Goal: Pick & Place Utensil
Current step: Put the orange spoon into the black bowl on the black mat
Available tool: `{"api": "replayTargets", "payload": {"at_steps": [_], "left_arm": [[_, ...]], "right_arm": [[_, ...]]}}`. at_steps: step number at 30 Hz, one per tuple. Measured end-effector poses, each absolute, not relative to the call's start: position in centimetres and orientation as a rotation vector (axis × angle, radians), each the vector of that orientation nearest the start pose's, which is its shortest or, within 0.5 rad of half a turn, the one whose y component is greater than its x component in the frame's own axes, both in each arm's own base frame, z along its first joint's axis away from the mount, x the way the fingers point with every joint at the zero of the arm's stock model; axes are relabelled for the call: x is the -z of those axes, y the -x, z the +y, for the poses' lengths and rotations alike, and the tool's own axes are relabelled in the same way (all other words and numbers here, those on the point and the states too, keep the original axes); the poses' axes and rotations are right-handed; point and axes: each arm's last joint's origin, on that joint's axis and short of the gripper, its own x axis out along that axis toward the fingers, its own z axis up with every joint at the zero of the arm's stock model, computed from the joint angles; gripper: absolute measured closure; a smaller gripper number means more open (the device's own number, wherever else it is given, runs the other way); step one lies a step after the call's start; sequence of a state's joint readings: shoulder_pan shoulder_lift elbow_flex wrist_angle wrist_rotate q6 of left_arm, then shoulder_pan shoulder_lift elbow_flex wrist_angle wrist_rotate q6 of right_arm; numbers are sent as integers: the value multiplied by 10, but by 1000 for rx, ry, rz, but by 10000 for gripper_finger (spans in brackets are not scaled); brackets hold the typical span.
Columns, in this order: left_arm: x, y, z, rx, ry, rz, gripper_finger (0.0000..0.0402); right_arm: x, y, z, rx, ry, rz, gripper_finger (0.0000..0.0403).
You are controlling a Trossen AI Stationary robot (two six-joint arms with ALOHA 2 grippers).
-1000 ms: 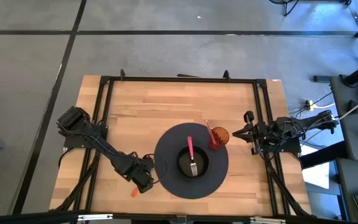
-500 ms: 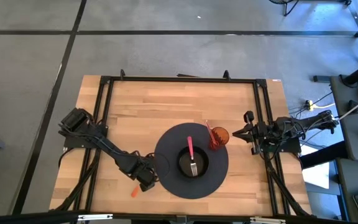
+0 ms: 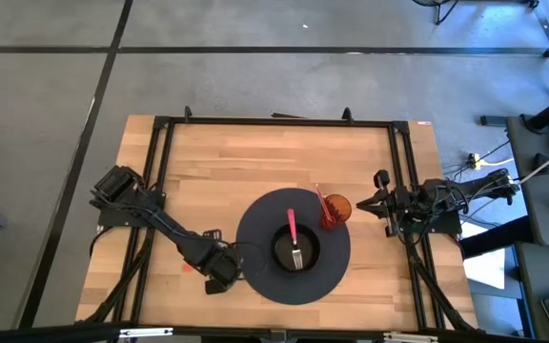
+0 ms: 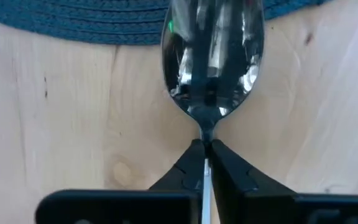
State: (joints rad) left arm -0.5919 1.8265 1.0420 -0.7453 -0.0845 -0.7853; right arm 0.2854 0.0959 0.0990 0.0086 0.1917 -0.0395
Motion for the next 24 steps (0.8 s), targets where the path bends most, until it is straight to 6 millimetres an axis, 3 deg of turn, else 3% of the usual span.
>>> {"api": "replayTargets", "payload": {"at_steps": [9,16,20,24], "left_arm": [[-146,-257,-179,-142,-84,1477,396],[-205,-274,-188,-218,-305,1344,397],[-241,-297,-187,-197,-393,1182,398],[-261,-330,-179,-192,-494,1106,398]], "right_arm": [[-191,-96,22,-94,39,-13,378],[-191,-96,22,-93,39,-13,378],[-191,-96,22,-93,39,-14,378],[-191,-96,22,-94,39,-14,378]]}}
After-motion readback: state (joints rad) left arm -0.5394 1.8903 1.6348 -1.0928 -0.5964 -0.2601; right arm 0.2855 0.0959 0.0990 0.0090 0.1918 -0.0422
